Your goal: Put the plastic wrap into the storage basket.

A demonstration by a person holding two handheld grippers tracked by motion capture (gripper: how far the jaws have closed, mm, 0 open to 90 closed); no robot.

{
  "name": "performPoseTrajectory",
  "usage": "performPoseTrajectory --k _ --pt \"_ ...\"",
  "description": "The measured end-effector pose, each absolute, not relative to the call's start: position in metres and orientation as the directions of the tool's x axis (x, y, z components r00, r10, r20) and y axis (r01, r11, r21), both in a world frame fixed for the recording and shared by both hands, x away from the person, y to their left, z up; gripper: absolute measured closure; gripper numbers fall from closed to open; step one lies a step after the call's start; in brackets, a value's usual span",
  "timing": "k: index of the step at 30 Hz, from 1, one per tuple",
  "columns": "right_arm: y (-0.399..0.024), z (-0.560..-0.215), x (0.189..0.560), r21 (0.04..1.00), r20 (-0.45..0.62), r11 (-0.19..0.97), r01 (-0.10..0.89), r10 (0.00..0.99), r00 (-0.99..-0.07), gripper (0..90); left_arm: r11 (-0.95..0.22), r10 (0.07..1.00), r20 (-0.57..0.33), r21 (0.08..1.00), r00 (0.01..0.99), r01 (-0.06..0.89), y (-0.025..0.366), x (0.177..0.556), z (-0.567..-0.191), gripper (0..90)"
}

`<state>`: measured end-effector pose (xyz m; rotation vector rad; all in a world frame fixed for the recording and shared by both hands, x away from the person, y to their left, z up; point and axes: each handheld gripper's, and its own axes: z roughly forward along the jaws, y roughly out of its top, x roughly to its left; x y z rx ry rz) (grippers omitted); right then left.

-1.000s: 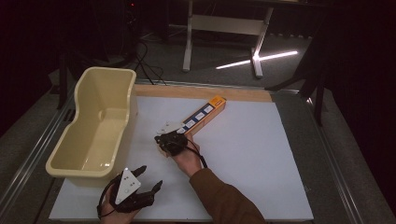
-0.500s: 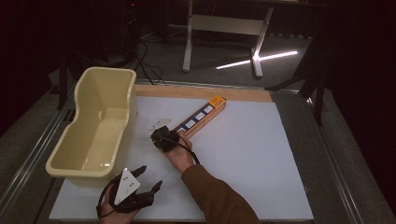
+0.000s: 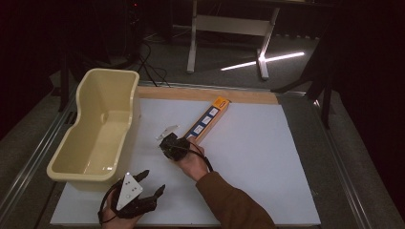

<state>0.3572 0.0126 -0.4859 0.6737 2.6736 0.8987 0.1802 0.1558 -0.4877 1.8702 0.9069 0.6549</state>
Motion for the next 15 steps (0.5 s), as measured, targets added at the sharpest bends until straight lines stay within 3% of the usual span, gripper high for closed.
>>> performPoseTrajectory --k 15 --pt "-0.051 -0.478 0.323 0.529 -0.079 0.762 0.374 0.483 -0.872 90.0 -0.297 0.810 0.064 0.901 0.583 0.315 0.155 0.180 -0.488 31.1"
